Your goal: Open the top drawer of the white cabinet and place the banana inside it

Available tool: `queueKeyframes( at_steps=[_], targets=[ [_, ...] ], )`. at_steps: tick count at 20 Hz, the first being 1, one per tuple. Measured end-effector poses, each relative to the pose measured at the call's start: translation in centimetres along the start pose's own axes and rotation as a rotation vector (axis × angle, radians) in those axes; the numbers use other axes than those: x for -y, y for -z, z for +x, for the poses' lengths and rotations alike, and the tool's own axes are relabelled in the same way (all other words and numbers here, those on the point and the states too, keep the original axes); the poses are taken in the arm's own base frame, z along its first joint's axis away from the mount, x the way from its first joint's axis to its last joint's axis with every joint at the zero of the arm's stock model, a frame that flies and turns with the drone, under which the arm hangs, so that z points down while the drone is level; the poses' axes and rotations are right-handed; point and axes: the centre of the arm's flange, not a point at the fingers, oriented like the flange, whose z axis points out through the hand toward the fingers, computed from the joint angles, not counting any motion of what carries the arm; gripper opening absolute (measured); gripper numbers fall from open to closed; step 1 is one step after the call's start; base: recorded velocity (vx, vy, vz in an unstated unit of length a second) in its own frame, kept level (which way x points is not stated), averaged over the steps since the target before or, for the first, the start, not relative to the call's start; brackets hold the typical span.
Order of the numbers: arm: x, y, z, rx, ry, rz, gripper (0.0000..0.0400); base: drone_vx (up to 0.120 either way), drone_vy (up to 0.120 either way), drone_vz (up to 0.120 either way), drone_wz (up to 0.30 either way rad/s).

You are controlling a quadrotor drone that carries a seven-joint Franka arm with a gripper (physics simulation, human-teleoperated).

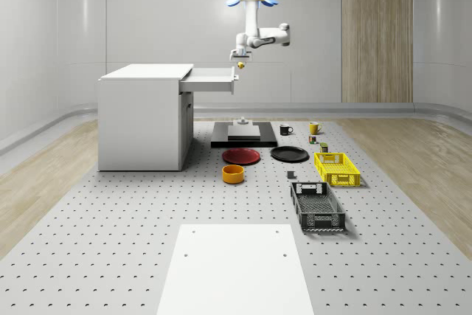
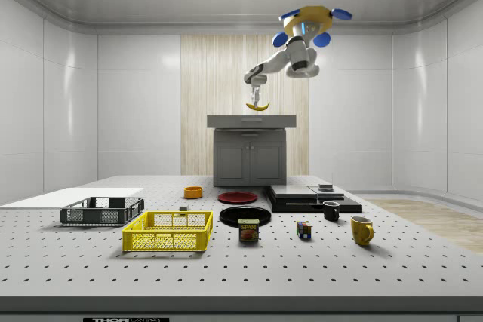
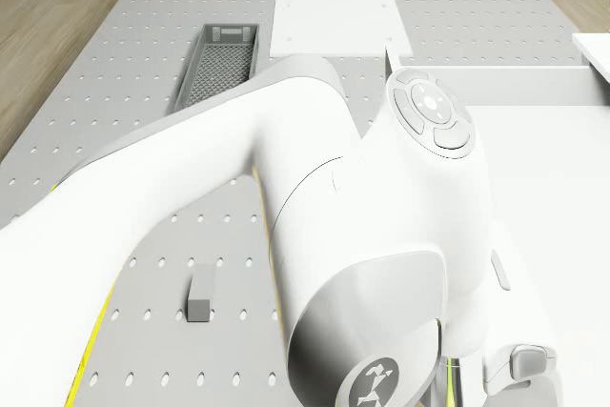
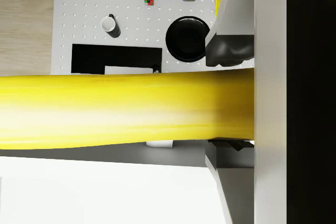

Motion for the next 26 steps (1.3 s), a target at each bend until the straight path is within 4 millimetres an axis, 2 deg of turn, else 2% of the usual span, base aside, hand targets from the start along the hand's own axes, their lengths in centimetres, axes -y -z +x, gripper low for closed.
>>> queueKeyframes(
  at_steps=[26],
  targets=[
    [0.0, 0.0, 0.0, 0.0, 0.0, 0.0, 0.0189, 0.0, -0.12, 0.0, 0.0]
  ],
)
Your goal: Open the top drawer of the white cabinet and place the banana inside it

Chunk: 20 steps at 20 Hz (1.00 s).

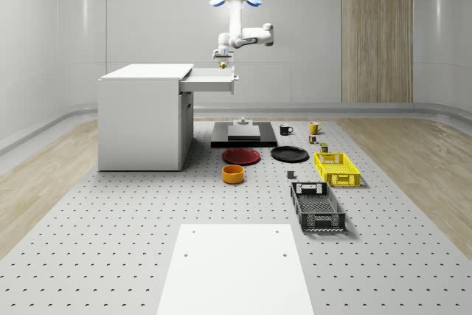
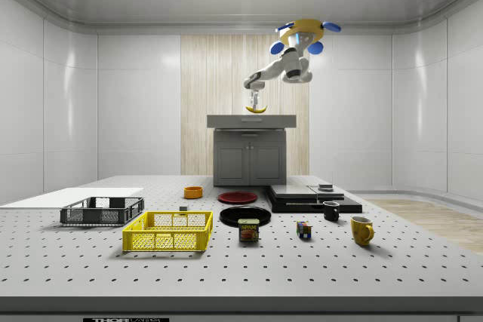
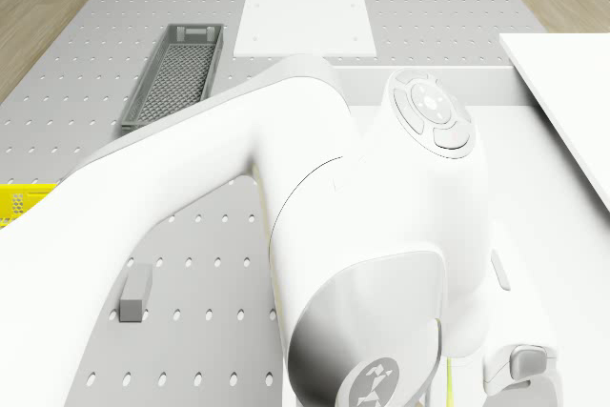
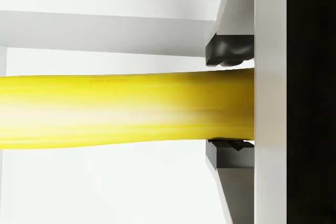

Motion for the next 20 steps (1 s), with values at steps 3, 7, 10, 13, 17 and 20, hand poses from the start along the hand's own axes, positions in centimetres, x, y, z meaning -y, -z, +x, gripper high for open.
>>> queueKeyframes(
  at_steps=[3, 7, 10, 13, 17, 20],
  targets=[
    [0.0, 0.0, 0.0, 0.0, 0.0, 0.0, 0.0189, 0.0, -0.12, 0.0, 0.0],
    [0.0, 0.0, 0.0, 0.0, 0.0, 0.0, 0.0189, 0.0, -0.12, 0.0, 0.0],
    [0.0, -0.1, 0.0, 0.0, 0.0, 0.0, 0.0189, 0.0, -0.08, 0.0, 0.0],
    [0.0, -0.8, 0.0, 0.0, 0.003, 0.0, 0.0189, 0.0, 0.0, 0.0, 0.0],
    [0.0, -2.3, 0.0, 0.0, 0.002, 0.0, 0.0189, 0.0, 0.0, 0.0, 0.0],
    [0.0, -3.5, 0.0, 0.0, 0.002, 0.0, 0.0189, 0.0, 0.0, 0.0, 0.0]
  ],
)
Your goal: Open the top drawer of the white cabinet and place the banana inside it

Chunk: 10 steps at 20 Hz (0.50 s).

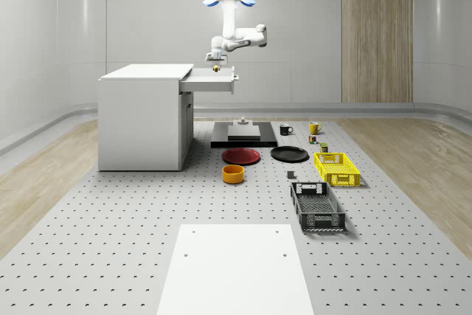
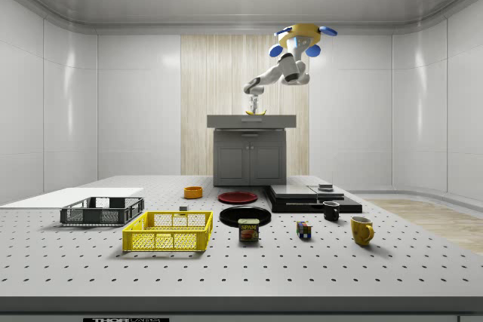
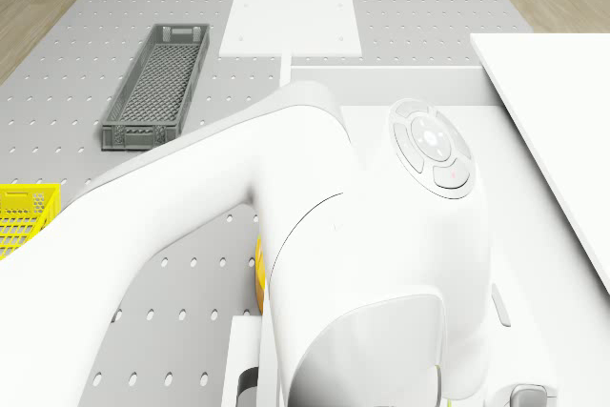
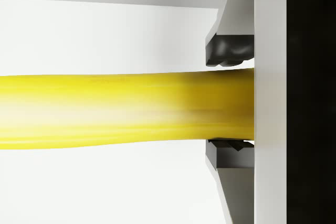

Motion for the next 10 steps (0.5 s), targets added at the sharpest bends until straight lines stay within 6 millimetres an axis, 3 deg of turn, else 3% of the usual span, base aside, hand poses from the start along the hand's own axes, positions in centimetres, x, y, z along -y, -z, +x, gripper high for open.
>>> queueKeyframes(
  at_steps=[10],
  targets=[
    [0.0, -3.6, 0.0, 0.0, 0.0, 0.0, 0.0189, 0.0, 0.0, 0.0, 0.0]
  ],
)
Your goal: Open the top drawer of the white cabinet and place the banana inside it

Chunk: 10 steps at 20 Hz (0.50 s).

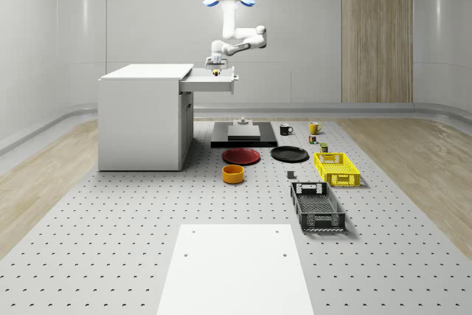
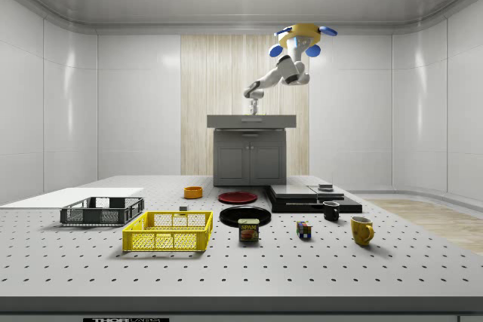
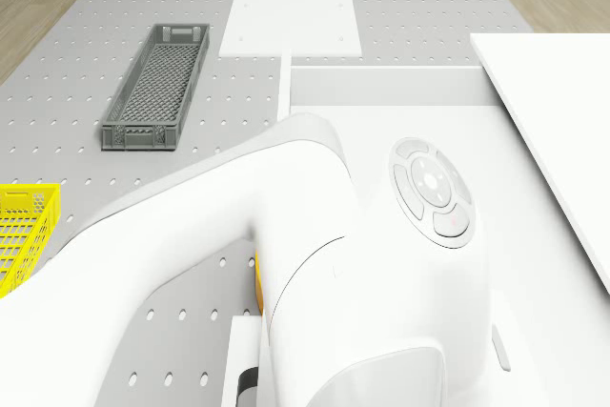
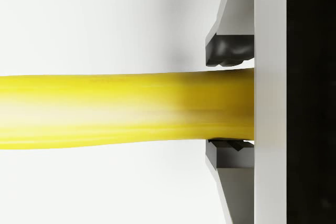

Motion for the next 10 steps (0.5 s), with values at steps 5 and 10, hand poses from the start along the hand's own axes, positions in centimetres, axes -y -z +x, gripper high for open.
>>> queueKeyframes(
  at_steps=[5, 10],
  targets=[
    [0.0, -1.6, 0.0, 0.0, 0.0, 0.0, 0.0189, 0.0, 0.0, 0.0, 0.0],
    [0.0, -2.1, 0.0, 0.001, -0.028, 0.003, 0.0334, 0.0, 0.0, 0.0, 0.0]
  ],
)
